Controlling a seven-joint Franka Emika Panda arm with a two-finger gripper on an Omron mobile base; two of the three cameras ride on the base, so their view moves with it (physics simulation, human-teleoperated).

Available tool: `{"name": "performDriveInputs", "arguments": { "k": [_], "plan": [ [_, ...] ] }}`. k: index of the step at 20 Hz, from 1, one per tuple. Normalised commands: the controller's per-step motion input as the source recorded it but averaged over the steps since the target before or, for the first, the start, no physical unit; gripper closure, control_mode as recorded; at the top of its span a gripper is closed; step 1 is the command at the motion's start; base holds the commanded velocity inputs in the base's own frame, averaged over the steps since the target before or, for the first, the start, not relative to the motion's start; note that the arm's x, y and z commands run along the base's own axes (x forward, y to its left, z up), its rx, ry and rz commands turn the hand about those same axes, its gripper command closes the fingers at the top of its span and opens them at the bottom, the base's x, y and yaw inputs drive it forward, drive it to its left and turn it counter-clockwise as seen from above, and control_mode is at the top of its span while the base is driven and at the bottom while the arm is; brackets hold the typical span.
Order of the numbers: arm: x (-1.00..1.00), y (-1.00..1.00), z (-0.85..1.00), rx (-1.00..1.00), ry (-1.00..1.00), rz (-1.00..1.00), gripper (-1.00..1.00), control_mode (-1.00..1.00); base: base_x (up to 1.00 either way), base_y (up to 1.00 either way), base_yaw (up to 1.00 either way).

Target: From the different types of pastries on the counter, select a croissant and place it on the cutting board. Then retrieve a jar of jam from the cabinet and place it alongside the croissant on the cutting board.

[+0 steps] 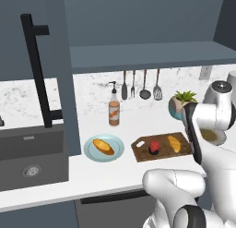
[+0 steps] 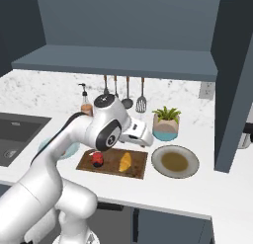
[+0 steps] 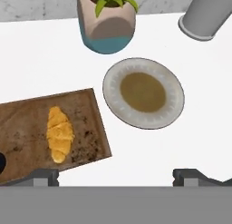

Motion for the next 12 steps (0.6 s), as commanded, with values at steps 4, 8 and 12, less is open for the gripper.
{"name": "performDriveInputs", "arguments": {
  "k": [4, 8, 12],
  "plan": [
    [-0.32, 0.00, 0.25, 0.00, 0.00, -0.20, -1.00, -1.00, 0.00, 0.00, 0.00],
    [-0.30, -0.03, 0.30, 0.00, 0.00, -0.19, -1.00, -1.00, 0.00, 0.00, 0.00],
    [-0.14, -0.03, 0.36, 0.00, 0.00, -0.16, -1.00, -1.00, 0.00, 0.00, 0.00]
  ]
}}
